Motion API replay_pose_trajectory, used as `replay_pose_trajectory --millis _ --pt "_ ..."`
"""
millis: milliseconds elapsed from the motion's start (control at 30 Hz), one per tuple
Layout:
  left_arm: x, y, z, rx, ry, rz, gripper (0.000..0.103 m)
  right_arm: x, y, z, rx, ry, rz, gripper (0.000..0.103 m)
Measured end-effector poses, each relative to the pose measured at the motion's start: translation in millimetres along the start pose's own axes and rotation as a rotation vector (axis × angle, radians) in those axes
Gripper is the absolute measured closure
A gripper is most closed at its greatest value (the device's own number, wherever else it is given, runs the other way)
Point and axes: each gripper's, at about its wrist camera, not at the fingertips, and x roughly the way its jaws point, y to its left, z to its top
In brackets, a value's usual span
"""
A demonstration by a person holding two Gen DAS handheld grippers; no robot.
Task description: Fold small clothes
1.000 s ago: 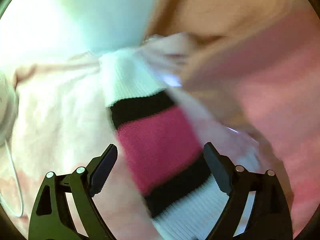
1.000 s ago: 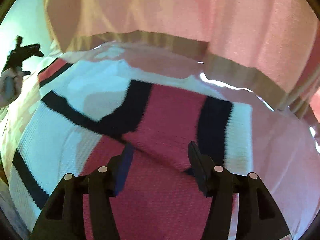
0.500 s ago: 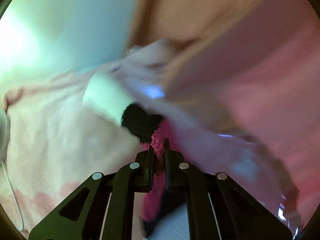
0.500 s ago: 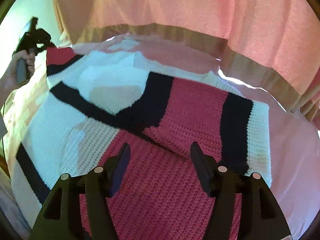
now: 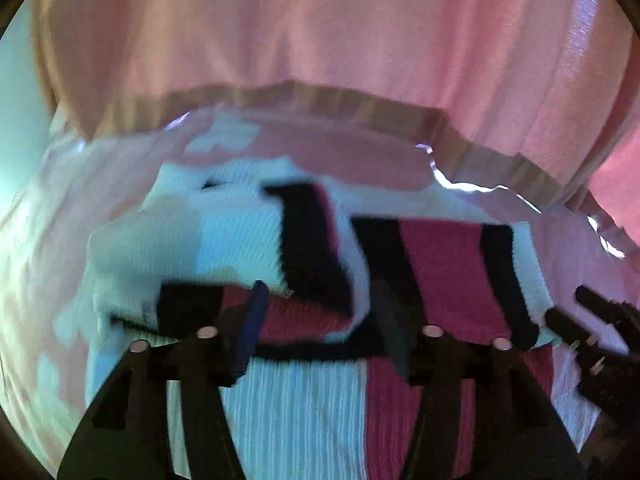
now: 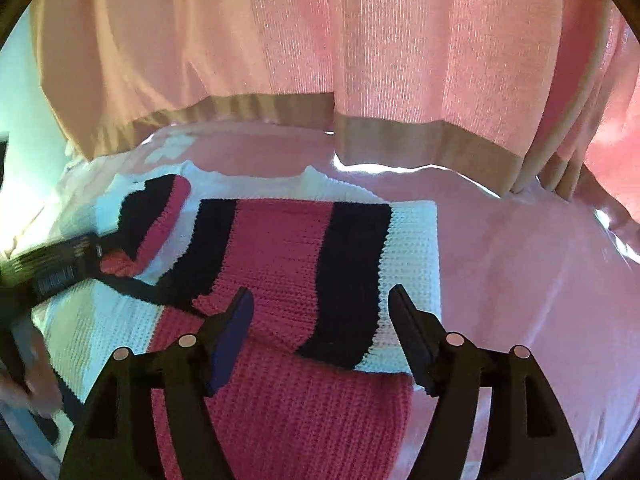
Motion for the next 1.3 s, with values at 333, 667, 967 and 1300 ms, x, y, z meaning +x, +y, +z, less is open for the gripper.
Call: replay_pose_trajectory --millis 333,667,967,1300 --pt "-37.9 108.7 -10.8 -0.233 -0.077 0.150 0.033 -10.8 97.6 14.3 -0.270 -0.115 0.149 0.033" --pt "-36.1 156.2 -15.1 -0.190 -0.056 0.298 0.028 86.1 244.6 33.4 -0.592 -0.047 0.078 0.034" --pt "-40.8 162.9 -17.7 -0.173 -0.054 0.285 0.028 70.3 176.9 67.5 -0.224 -0.047 0.168 0.095" --pt "-29.3 133.8 -23.0 -0.115 -0.055 0.314 0.028 32.1 -3.4 22.6 0.096 0.060 -0.085 0.085"
